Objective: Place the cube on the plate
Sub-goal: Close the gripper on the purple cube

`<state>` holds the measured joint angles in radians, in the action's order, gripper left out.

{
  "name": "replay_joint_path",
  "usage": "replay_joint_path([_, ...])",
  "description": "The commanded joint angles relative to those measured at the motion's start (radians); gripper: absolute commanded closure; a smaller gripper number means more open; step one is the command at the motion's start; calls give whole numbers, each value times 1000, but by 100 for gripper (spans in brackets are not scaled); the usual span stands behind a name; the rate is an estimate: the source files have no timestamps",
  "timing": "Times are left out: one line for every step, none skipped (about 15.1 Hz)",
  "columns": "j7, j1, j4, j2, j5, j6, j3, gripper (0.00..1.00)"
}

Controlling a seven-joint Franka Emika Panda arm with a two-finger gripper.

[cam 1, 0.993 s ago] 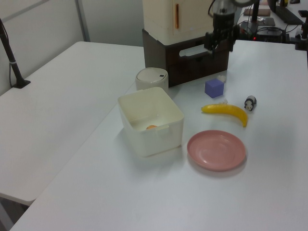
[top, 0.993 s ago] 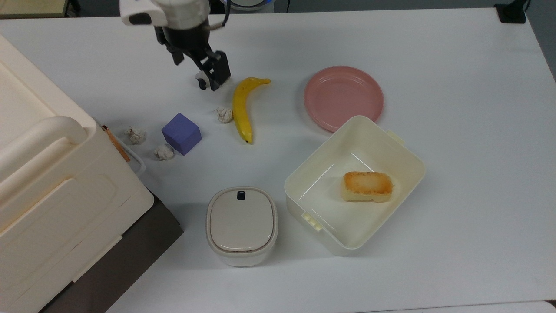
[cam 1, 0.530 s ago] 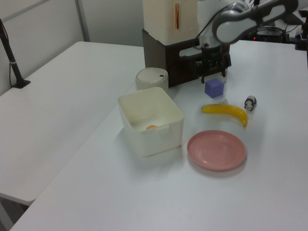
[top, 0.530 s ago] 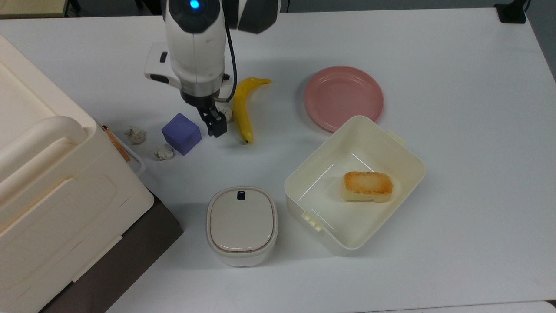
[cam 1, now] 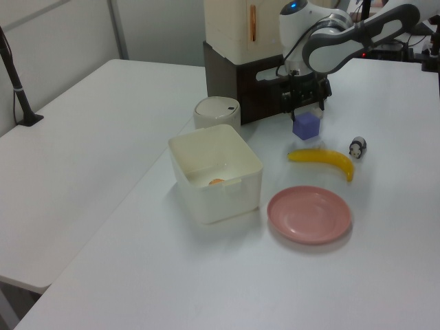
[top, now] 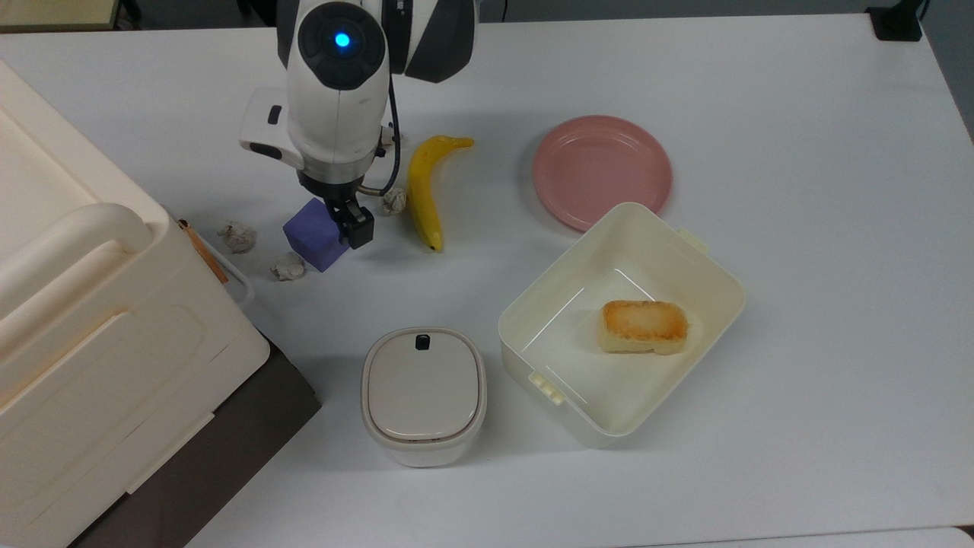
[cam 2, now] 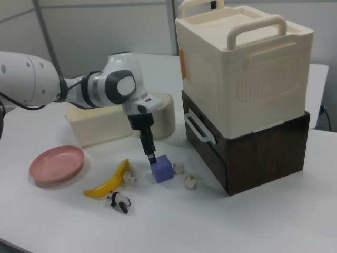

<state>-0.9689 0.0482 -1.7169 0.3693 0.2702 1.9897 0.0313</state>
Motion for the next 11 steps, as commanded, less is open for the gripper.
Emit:
replay_joint_path([-7,-2,-9,37,41,12,10,0])
replay_joint_path([-7,-2,-7,52,43,12,10,0])
replay_joint_path([-8,-2,-6,66,46,12,10,0])
replay_joint_path([-8,-2,-4,66,53,12,10,0])
replay_joint_path([-7,-2,-6,66,58,12,10,0])
replay_joint_path([-7,-2,-6,66,58,12,10,0])
replay_joint_path([-7,-2,-4,66,60,12,10,0])
replay_joint_path([-8,-2,-4,66,58,12,10,4])
replay_joint_path([-8,-2,-4,66,57,12,10,11])
replay_joint_path([-13,-1,-3,66,53,12,10,29])
replay_joint_path([-14,1,-1,66,52,12,10,41])
